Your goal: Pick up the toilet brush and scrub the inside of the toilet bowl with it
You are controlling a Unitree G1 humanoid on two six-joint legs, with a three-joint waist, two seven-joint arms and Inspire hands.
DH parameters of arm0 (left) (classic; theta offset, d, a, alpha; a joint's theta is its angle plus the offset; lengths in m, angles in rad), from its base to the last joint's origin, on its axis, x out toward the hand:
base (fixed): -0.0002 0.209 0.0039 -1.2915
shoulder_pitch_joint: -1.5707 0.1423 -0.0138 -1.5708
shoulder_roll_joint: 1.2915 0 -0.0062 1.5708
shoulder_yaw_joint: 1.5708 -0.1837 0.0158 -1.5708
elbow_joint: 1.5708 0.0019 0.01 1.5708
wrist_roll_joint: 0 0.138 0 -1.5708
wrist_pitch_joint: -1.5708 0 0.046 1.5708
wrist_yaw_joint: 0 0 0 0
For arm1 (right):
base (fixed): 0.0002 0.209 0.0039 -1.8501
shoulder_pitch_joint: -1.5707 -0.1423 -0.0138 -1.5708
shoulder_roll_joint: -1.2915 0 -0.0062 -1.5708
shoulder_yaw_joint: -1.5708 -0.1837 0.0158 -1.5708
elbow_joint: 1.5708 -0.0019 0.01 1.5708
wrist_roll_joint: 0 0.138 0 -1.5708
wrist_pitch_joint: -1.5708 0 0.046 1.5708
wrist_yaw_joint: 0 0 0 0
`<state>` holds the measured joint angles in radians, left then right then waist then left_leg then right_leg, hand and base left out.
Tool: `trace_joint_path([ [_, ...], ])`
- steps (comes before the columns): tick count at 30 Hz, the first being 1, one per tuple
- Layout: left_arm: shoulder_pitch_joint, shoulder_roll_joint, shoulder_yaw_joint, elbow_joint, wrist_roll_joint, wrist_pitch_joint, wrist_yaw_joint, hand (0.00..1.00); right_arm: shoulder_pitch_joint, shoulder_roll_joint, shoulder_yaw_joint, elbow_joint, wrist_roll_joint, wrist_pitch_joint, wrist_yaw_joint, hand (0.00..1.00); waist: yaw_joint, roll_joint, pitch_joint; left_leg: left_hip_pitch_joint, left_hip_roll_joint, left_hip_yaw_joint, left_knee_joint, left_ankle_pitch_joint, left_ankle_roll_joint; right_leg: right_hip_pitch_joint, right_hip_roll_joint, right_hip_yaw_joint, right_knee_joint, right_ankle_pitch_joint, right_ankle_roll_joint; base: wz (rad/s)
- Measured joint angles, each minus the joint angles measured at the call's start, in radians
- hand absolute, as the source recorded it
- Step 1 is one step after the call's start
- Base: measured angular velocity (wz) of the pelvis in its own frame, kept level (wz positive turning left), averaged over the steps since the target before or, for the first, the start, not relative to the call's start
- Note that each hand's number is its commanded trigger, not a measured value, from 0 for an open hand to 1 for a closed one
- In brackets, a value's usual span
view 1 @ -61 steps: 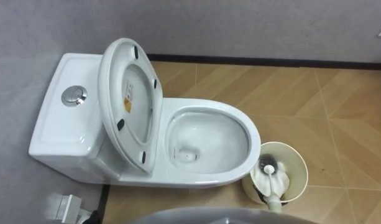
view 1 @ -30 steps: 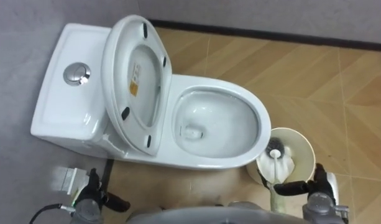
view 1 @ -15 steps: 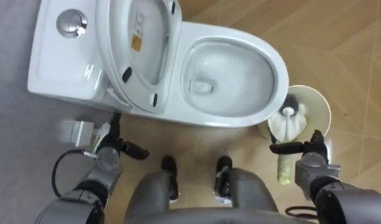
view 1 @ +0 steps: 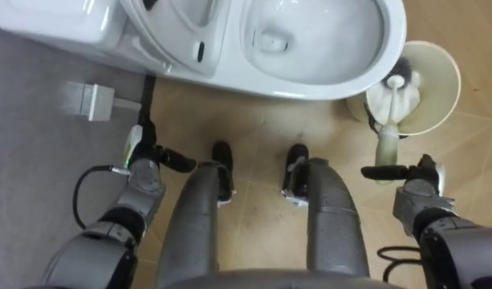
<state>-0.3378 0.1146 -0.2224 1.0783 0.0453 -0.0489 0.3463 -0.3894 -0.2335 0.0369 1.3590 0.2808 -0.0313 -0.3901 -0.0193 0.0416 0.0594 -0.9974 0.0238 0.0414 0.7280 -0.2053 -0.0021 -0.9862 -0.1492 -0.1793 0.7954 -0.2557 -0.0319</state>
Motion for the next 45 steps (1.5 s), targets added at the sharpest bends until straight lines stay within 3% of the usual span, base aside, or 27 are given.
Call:
trace_joint_path([
  [7, -0.033, 0.016, -0.078, -0.103, -0.014, -0.001, 0.023, 0.0, -0.021, -0.014, 0.002, -0.004, 0.118, 0.011, -0.001, 0.0, -0.006, 0.003, -0.0006, -0.073, -0.001, 0.006, 0.037, 0.003, 0.003, -0.08, -0.006, 0.01, 0.046, -0.001, -0.006, 0.01],
  [20, -0.069, 0.022, -0.117, -0.179, -0.011, -0.001, 0.037, 0.0, -0.104, -0.064, 0.02, -0.013, 0.256, 0.008, 0.0, 0.0, 0.003, 0.014, -0.0007, -0.193, 0.0, 0.012, 0.133, -0.023, 0.002, -0.206, -0.015, 0.032, 0.148, -0.028, -0.014, 0.01],
  [31, -0.072, 0.019, -0.119, -0.239, -0.011, 0.006, 0.039, 0.0, -0.103, -0.078, 0.02, -0.006, 0.36, 0.009, 0.049, 0.0, 0.012, 0.038, 0.0042, -0.263, 0.0, 0.002, 0.198, -0.041, 0.001, -0.262, -0.023, 0.027, 0.201, -0.045, -0.012, 0.01],
  [34, -0.072, 0.019, -0.123, -0.267, -0.01, 0.006, 0.039, 0.0, -0.101, -0.085, 0.02, -0.004, 0.378, 0.01, 0.076, 0.0, 0.028, 0.038, 0.0041, -0.286, -0.003, 0.002, 0.21, -0.042, 0.001, -0.29, -0.025, 0.03, 0.216, -0.046, -0.012, 0.01],
  [45, -0.065, 0.032, -0.136, -0.276, -0.013, 0.005, 0.038, 0.0, -0.101, -0.097, 0.022, 0.001, 0.375, 0.012, 0.137, 0.02, 0.028, 0.038, 0.0043, -0.294, -0.004, 0.003, 0.217, -0.045, 0.004, -0.298, -0.024, 0.034, 0.221, -0.047, -0.013, 0.0],
])
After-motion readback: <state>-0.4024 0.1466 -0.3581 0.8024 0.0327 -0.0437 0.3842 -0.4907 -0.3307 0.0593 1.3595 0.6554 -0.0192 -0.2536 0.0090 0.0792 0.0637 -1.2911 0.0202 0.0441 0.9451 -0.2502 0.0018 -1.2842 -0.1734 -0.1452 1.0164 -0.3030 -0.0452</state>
